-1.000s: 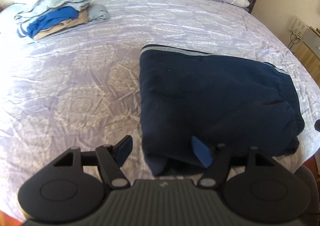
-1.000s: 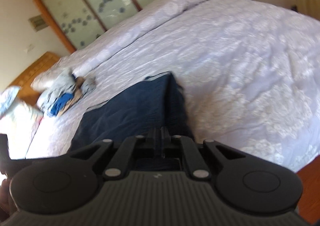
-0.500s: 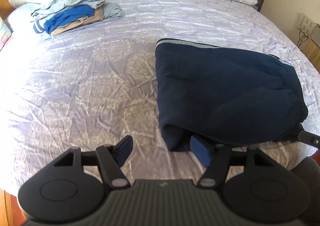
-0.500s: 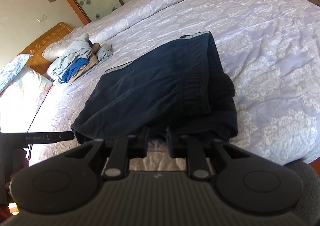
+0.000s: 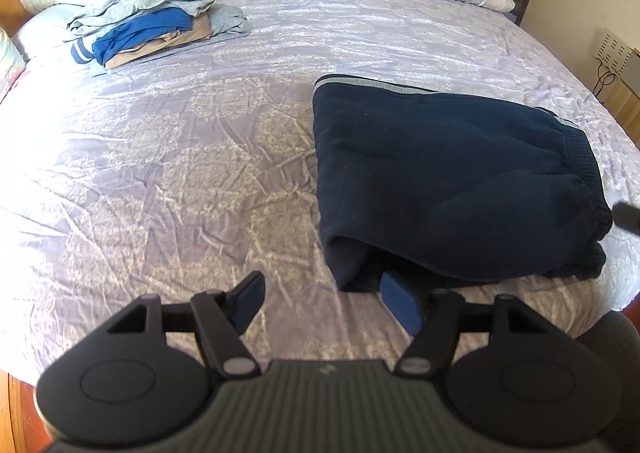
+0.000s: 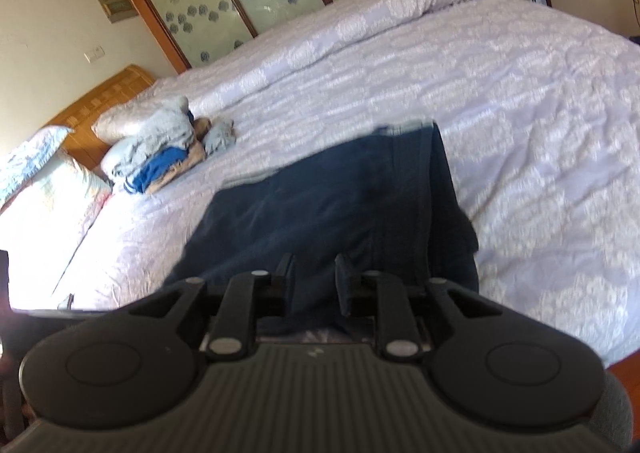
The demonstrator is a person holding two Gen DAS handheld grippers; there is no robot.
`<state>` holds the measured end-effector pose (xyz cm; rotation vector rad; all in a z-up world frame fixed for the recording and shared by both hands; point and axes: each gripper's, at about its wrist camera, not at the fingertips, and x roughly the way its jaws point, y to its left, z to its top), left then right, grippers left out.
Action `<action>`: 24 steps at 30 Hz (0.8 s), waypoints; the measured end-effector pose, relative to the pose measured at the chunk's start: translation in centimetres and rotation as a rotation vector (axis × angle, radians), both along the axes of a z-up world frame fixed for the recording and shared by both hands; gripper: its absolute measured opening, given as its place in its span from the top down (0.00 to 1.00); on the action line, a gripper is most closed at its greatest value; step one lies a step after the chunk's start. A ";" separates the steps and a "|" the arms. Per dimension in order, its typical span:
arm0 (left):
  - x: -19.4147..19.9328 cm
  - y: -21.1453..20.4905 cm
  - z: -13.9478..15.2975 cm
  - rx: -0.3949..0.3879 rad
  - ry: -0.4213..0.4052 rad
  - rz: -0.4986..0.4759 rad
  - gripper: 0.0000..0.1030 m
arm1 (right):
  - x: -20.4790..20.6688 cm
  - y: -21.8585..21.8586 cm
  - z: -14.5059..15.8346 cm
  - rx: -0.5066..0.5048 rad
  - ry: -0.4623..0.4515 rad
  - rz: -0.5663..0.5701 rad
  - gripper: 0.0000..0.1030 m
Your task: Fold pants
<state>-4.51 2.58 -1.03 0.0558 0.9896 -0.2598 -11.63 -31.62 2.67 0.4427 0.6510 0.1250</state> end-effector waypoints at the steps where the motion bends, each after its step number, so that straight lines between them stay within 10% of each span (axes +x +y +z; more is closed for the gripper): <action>1: 0.0 0.1 0.1 -0.001 -0.002 0.002 0.36 | 0.2 -0.1 0.1 -0.003 -0.007 -0.003 0.73; 16: -0.6 0.1 0.5 0.040 -0.041 0.028 0.35 | -0.8 -0.2 -3.9 0.069 0.171 -0.035 0.66; 24: 0.1 1.5 2.3 -0.035 -0.079 0.061 0.29 | -0.9 -0.2 -1.1 -0.010 0.047 -0.028 0.65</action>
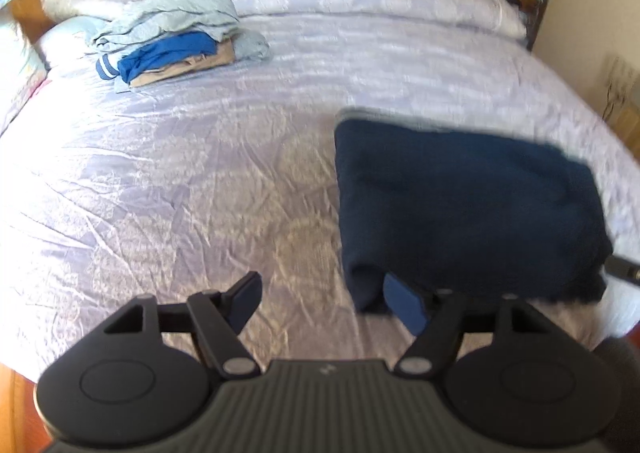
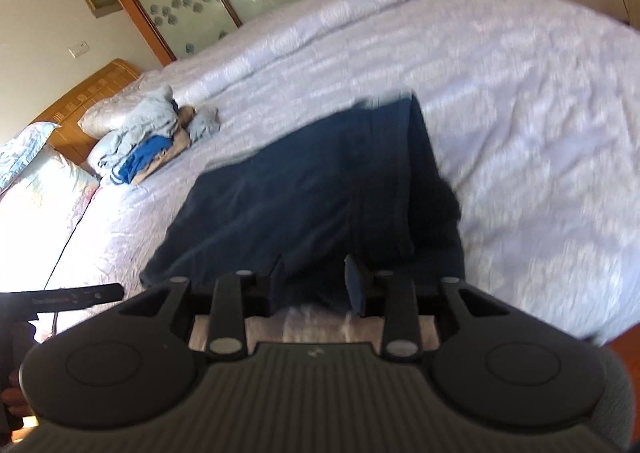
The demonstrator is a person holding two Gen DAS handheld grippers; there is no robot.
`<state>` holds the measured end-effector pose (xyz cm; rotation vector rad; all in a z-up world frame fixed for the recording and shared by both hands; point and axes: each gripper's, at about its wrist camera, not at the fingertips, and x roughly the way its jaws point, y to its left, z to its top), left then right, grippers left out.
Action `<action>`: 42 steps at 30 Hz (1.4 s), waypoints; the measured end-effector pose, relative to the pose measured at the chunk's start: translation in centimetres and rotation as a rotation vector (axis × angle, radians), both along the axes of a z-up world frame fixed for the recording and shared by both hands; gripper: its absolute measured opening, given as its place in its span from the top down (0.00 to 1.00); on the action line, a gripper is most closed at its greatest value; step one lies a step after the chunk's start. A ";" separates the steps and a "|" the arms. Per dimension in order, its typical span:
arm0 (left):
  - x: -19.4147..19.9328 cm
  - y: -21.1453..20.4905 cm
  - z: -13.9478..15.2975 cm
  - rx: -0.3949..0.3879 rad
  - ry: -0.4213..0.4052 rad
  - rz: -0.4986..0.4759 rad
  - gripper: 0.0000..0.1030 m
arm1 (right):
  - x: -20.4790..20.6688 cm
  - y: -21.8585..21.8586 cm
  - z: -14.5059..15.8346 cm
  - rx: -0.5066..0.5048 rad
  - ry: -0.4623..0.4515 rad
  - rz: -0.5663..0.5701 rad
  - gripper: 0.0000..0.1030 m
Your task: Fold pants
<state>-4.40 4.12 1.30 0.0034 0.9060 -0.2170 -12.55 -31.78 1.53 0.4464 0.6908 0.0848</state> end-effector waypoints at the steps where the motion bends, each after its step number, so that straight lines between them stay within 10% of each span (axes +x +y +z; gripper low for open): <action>1: 0.4 0.4 0.4 -0.022 -0.003 0.008 0.27 | 0.3 -0.3 0.2 -0.002 -0.008 -0.006 0.65; 28: 5.3 -2.5 -4.1 0.062 0.067 0.005 0.13 | 2.6 -3.5 -3.2 0.056 0.039 -0.031 0.65; 35: 5.9 -0.2 -2.0 -0.114 0.067 -0.062 0.02 | 0.6 -7.3 -0.4 0.107 -0.065 -0.073 0.32; 42: 9.2 -0.6 -4.4 -0.219 0.184 -0.103 0.02 | 2.6 -11.2 -4.1 0.258 0.041 -0.101 0.18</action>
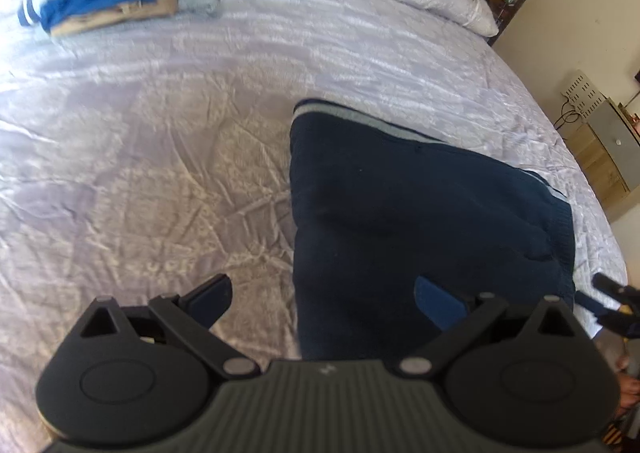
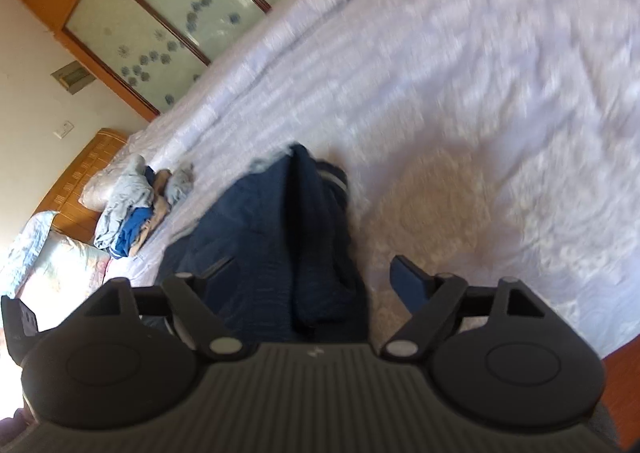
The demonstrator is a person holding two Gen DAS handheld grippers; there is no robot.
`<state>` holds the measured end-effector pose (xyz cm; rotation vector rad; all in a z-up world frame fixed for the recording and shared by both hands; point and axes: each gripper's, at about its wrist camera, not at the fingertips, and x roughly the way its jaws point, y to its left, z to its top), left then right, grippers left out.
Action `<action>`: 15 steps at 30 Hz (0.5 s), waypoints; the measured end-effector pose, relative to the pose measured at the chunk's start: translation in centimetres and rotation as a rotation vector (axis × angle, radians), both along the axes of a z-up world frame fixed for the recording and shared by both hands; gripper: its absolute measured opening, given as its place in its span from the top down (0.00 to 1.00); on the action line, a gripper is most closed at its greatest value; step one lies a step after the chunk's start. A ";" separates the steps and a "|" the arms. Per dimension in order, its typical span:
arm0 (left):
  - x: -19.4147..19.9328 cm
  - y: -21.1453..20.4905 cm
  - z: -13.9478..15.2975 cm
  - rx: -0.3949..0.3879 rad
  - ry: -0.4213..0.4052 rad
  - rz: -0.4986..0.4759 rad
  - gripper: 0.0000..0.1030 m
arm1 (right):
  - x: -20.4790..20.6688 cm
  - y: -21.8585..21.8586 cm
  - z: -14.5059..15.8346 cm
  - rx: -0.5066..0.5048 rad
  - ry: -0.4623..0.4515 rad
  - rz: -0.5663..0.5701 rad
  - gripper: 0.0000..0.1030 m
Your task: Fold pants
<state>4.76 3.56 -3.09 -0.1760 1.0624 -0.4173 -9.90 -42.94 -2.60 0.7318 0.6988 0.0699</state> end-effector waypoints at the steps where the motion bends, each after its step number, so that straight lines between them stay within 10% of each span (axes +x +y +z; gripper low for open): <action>1: 0.5 0.0 -0.6 -0.024 0.029 0.003 0.02 | 0.7 -0.1 -0.7 0.011 0.020 0.006 0.18; 6: 1.0 -0.8 -3.4 -0.079 0.088 0.028 0.18 | 4.1 1.7 -2.9 0.099 0.065 0.098 0.23; 7: 0.7 -1.2 -3.1 -0.095 0.066 -0.010 0.53 | 4.7 2.6 -2.8 0.089 0.075 0.120 0.28; 10: -0.4 -1.7 -1.6 -0.064 0.002 -0.014 0.63 | 5.9 5.6 -1.2 -0.056 0.082 0.158 0.43; 15: -3.2 0.1 3.8 -0.052 -0.219 0.033 0.68 | 6.4 7.6 2.4 -0.001 -0.075 0.179 0.51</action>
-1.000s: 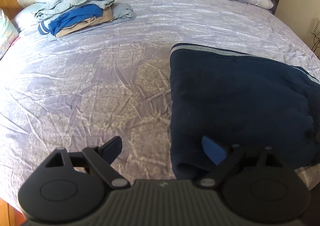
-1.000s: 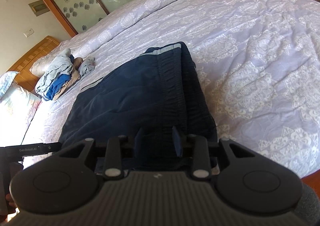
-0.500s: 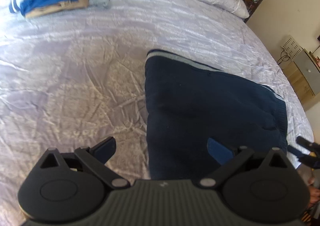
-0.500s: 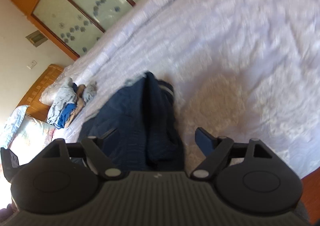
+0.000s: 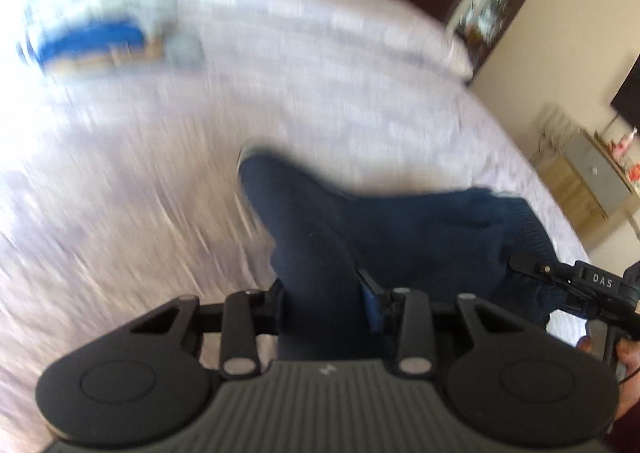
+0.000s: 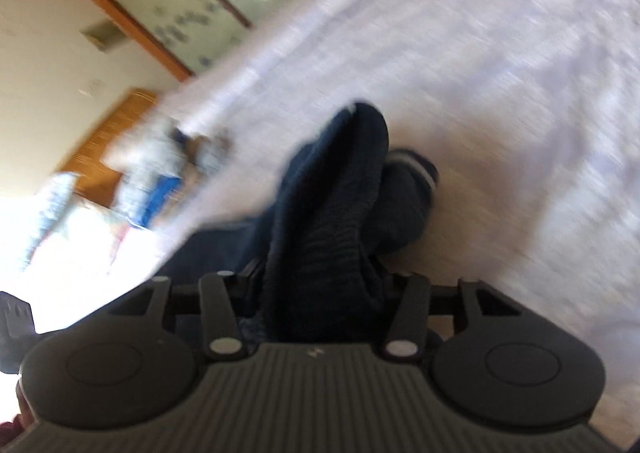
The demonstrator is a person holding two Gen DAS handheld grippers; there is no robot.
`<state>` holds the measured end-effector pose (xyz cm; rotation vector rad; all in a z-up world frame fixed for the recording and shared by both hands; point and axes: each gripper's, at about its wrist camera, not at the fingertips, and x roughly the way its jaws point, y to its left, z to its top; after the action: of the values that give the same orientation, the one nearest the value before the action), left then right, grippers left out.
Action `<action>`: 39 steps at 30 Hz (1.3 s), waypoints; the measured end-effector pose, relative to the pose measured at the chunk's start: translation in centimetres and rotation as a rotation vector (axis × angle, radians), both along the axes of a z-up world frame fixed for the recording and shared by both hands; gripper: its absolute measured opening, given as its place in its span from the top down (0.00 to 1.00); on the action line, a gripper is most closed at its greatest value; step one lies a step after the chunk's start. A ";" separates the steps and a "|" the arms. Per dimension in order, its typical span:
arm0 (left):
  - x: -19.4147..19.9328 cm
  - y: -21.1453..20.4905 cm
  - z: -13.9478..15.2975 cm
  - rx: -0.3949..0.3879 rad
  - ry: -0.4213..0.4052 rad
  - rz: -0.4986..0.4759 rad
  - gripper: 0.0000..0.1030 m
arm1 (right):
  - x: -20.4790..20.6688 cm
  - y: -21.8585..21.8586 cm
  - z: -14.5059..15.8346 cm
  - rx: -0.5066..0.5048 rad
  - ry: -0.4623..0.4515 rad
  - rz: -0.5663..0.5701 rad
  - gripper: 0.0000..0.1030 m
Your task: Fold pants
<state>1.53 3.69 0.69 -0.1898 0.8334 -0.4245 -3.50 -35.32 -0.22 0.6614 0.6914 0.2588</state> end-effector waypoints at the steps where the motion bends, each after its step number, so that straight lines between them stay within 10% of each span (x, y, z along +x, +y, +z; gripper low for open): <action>1: -0.5 0.5 0.9 0.013 -0.042 0.021 0.68 | 0.2 1.0 0.8 -0.003 -0.034 0.024 0.51; 6: -1.4 4.3 0.6 0.051 -0.054 0.146 0.67 | 0.9 7.0 2.9 -0.123 -0.183 0.132 0.52; 11: -0.8 5.8 -5.5 0.149 0.168 0.244 0.47 | 3.5 8.5 -2.8 -0.260 0.060 0.105 0.40; 17: -1.0 5.4 -5.0 0.202 0.167 0.282 0.36 | 1.0 4.6 -3.5 -0.039 0.096 0.021 0.35; 39: -5.4 5.2 -1.9 0.202 0.144 0.347 0.26 | -5.7 4.4 -2.9 -0.027 0.114 -0.025 0.35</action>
<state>-3.89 8.89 -1.21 -0.1743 0.9581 -0.0002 -9.20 -30.93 -3.15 0.6623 0.7940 0.1892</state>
